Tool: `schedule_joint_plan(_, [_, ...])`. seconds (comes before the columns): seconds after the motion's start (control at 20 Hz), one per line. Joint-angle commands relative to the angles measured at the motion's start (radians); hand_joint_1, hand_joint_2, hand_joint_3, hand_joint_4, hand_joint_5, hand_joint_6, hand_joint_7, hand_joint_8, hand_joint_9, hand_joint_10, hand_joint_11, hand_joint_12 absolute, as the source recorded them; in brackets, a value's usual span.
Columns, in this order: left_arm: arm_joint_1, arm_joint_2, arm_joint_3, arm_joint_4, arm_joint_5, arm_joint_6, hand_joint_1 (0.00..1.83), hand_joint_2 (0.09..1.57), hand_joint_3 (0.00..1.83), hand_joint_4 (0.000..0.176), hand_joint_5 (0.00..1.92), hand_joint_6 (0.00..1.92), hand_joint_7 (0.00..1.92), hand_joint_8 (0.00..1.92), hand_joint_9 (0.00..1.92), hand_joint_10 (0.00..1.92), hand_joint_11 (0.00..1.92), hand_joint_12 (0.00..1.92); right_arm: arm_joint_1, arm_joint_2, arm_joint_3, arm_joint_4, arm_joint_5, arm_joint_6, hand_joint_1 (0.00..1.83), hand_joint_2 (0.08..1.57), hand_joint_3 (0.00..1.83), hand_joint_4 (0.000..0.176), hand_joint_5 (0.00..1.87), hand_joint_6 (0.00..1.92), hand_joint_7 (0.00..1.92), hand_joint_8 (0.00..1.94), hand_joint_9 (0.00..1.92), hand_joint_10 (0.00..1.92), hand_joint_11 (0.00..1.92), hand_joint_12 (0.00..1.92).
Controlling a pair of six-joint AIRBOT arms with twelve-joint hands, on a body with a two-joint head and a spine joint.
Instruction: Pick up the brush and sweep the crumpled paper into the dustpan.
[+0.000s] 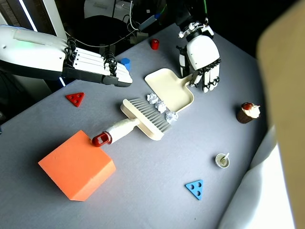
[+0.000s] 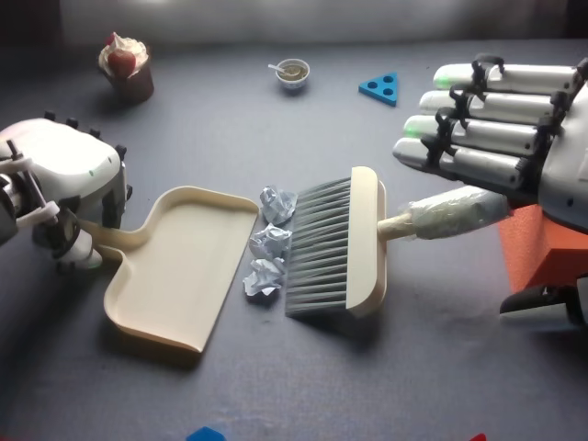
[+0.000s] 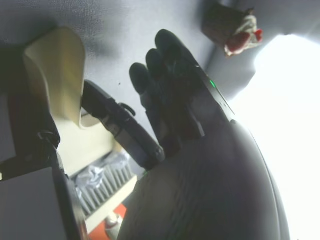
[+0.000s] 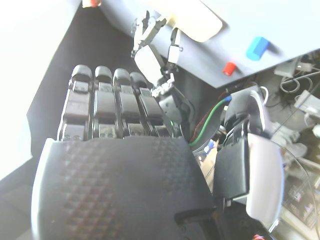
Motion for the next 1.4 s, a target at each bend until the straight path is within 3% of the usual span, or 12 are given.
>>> schedule_joint_plan(0.0, [-0.018,0.001,0.013,0.024,-0.077,0.009,1.14,0.98,0.0,0.093,1.4,0.21,0.71,0.01,0.61,0.01,0.65,0.0,-0.001,0.007,-0.007,0.014,0.11,-0.038,0.62,1.0,0.0,0.0,0.0,0.0,0.0,0.0,0.0,0.0,0.0,0.0])
schedule_joint_plan(0.2, [-0.048,-0.007,0.03,0.006,-0.069,0.037,1.11,0.99,0.0,0.173,1.34,0.34,0.71,0.0,0.61,0.0,0.63,0.0,-0.046,-0.006,0.012,0.014,0.125,-0.094,0.85,0.95,0.0,0.0,0.02,0.01,0.0,0.0,0.0,0.0,0.0,0.0])
schedule_joint_plan(0.25, [-0.054,-0.011,0.034,0.005,-0.065,0.041,1.11,0.99,0.0,0.154,1.31,0.4,0.68,0.0,0.59,0.0,0.62,0.0,-0.054,-0.012,0.022,0.014,0.15,-0.128,0.92,0.95,0.0,0.0,0.04,0.01,0.0,0.0,0.0,0.0,0.0,0.0])
schedule_joint_plan(0.3, [-0.057,-0.015,0.036,0.004,-0.065,0.044,1.12,1.0,0.0,0.105,1.29,0.43,0.67,0.0,0.59,0.0,0.62,0.0,-0.056,-0.015,0.03,0.012,0.189,-0.14,0.95,0.95,0.0,0.0,0.05,0.01,0.0,0.0,0.0,0.0,0.0,0.0])
schedule_joint_plan(0.4, [-0.063,-0.022,0.042,0.002,-0.066,0.049,1.13,1.0,0.0,0.067,1.29,0.44,0.67,0.0,0.59,0.0,0.62,0.0,-0.045,-0.013,0.043,-0.022,0.241,-0.153,0.94,1.0,0.0,0.0,0.02,0.0,0.0,0.0,0.0,0.0,0.0,0.0])
schedule_joint_plan(0.55, [-0.071,-0.035,0.056,-0.012,-0.078,0.049,1.12,0.99,0.0,0.109,1.3,0.42,0.68,0.0,0.61,0.0,0.64,0.0,-0.013,-0.011,0.046,0.01,0.294,-0.152,0.97,1.01,0.01,0.0,0.05,0.01,0.0,0.0,0.0,0.0,0.0,0.0])
schedule_joint_plan(0.6, [-0.083,-0.042,0.064,-0.013,-0.082,0.052,1.13,0.99,0.0,0.077,1.31,0.41,0.68,0.0,0.61,0.0,0.63,0.0,-0.016,-0.007,0.048,-0.001,0.295,-0.152,0.95,1.02,0.01,0.0,0.04,0.01,0.0,0.0,0.0,0.0,0.0,0.0])
schedule_joint_plan(0.65, [-0.087,-0.045,0.069,-0.016,-0.083,0.053,1.13,0.99,0.0,0.071,1.31,0.4,0.68,0.0,0.6,0.0,0.63,0.0,-0.016,-0.007,0.05,-0.006,0.297,-0.152,0.95,1.01,0.01,0.0,0.05,0.01,0.0,0.0,0.0,0.0,0.0,0.0])
schedule_joint_plan(0.8, [-0.109,-0.055,0.088,-0.017,-0.074,0.053,1.13,0.99,0.0,0.1,1.3,0.41,0.68,0.0,0.6,0.0,0.62,0.0,-0.014,-0.003,0.04,0.021,0.28,-0.175,0.93,1.01,0.0,0.0,0.05,0.0,0.0,0.0,0.0,0.0,0.0,0.0])
schedule_joint_plan(1.05, [-0.136,-0.058,0.089,-0.021,-0.076,0.054,1.14,0.99,0.0,0.065,1.33,0.37,0.69,0.0,0.6,0.0,0.62,0.0,-0.02,0.0,-0.008,0.207,0.245,-0.251,0.89,1.02,0.01,0.0,0.02,0.0,0.0,0.0,0.0,0.0,0.0,0.0])
schedule_joint_plan(1.1, [-0.14,-0.06,0.088,-0.025,-0.077,0.054,1.13,0.99,0.0,0.089,1.33,0.36,0.68,0.0,0.6,0.0,0.63,0.0,-0.023,-0.001,-0.013,0.232,0.251,-0.253,0.89,1.02,0.0,0.0,0.03,0.0,0.0,0.0,0.0,0.0,0.0,0.0])
schedule_joint_plan(1.35, [-0.138,-0.053,0.065,-0.046,-0.08,0.057,1.13,0.99,0.0,0.092,1.33,0.35,0.69,0.0,0.6,0.0,0.62,0.0,-0.031,-0.002,-0.02,0.268,0.269,-0.253,0.88,1.01,0.0,0.0,0.03,0.0,0.0,0.0,0.0,0.0,0.0,0.0])
